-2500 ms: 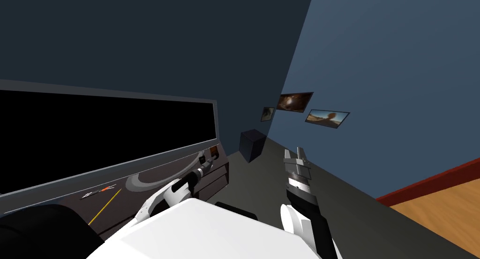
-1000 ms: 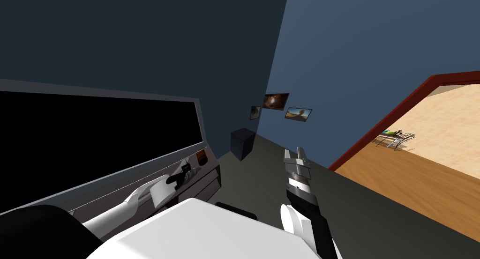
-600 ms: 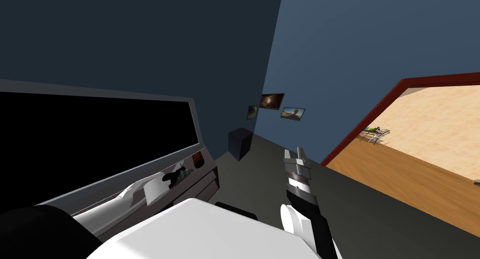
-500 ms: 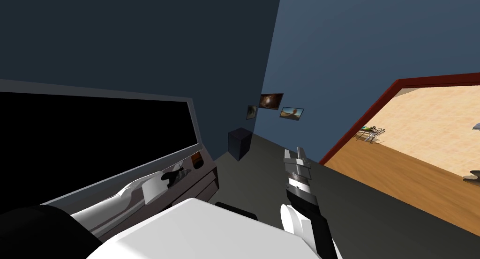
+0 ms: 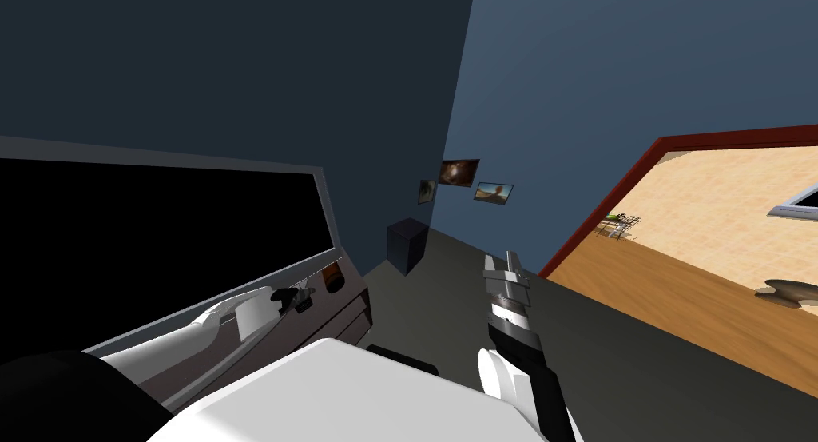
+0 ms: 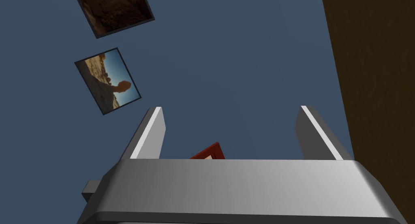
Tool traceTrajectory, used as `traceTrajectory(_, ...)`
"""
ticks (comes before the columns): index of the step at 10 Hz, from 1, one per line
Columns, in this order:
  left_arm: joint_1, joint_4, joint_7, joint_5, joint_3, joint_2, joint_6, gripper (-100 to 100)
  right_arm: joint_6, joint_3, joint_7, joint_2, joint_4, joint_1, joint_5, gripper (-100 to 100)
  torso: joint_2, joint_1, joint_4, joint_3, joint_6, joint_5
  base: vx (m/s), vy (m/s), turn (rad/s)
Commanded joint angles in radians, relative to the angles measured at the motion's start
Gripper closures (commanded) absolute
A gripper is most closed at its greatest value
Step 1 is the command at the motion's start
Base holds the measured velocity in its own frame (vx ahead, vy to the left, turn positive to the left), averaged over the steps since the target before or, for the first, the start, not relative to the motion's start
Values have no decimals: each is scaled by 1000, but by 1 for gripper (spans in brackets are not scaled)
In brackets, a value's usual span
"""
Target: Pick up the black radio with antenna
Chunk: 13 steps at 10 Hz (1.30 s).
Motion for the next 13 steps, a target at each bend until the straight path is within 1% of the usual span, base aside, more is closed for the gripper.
traceTrajectory(1,0,0,0,0,0,0,0,-100,0,0,0,0,0,0,0,0,0,0,0,0,0,0,16,20,-5)
traceTrajectory(2,-1,2,-1,1,0,1,1,0,0,0,0,0,0,0,0,0,1,-1,0,0,0,0,0,0,0)
traceTrajectory(3,-6,33,-6,-14,0,-24,-13,-100,0,0,0,0,0,0,0,0,2,-2,0,1,0,0,14,18,-52)
traceTrajectory(6,-13,79,-14,-35,1,-62,-34,-100,0,0,0,0,0,0,0,0,1,-1,0,0,0,0,22,31,-44)
traceTrajectory(7,-10,65,-12,-27,1,-51,-27,-100,0,0,0,0,0,0,0,0,1,-1,0,0,0,0,12,10,-6)
traceTrajectory(8,-11,67,-13,-28,1,-52,-29,100,0,0,0,0,0,0,0,0,1,-2,0,1,0,0,0,4,15)
traceTrajectory(12,-10,67,-13,-28,1,-51,-28,100,0,0,0,0,0,0,0,0,2,-3,1,1,0,0,0,0,0)
traceTrajectory(13,-10,67,-13,-28,1,-51,-28,0,0,0,0,0,0,0,0,0,2,-3,1,1,0,-1,0,0,0)
